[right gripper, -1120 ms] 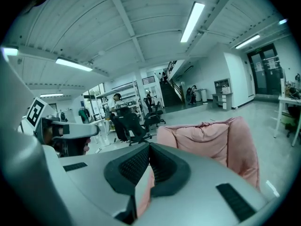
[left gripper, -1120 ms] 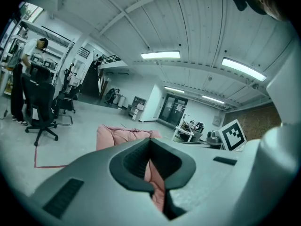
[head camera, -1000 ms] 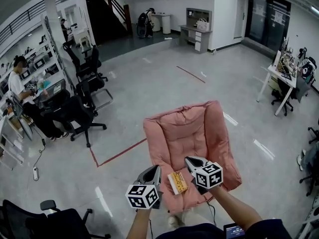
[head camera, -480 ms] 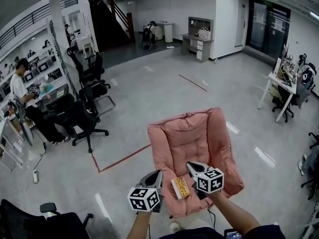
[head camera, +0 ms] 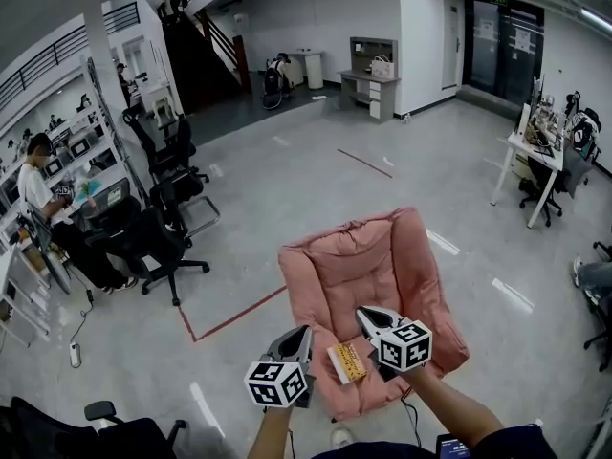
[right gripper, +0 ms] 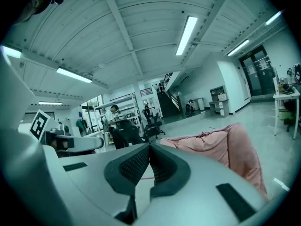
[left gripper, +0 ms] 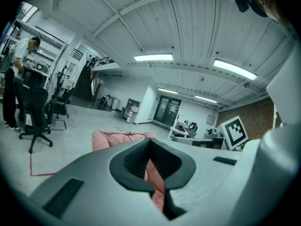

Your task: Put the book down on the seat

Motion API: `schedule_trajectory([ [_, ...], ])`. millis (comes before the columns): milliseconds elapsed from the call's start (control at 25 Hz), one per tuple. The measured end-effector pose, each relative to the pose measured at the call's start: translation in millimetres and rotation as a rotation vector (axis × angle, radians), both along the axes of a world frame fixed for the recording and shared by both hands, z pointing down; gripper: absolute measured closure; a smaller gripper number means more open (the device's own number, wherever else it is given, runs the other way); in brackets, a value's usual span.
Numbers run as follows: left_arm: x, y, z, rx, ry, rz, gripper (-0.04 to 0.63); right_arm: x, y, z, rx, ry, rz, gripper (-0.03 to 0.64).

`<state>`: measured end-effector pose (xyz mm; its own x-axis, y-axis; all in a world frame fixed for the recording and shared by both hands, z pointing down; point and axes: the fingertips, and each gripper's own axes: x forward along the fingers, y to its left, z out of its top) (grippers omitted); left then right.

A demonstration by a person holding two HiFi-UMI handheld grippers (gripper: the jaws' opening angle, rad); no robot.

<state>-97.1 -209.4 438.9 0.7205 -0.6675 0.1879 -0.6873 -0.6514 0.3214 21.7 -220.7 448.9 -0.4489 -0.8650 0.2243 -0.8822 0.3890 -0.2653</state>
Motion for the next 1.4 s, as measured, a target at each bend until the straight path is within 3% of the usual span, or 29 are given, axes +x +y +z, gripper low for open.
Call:
schedule_trajectory([
  [320, 28, 34, -7, 0.019, 0.001, 0.018, 0.591, 15, 36, -18, 0.037, 0.014, -0.031, 0.597],
  [720, 57, 85, -29, 0.072, 0.031, -0.037, 0.591, 50, 85, -48, 0.109, 0.011, -0.047, 0.597],
  [1400, 96, 192, -48, 0.115, -0.025, -0.056, 0.591, 80, 187, -76, 0.173, -0.024, -0.093, 0.597],
])
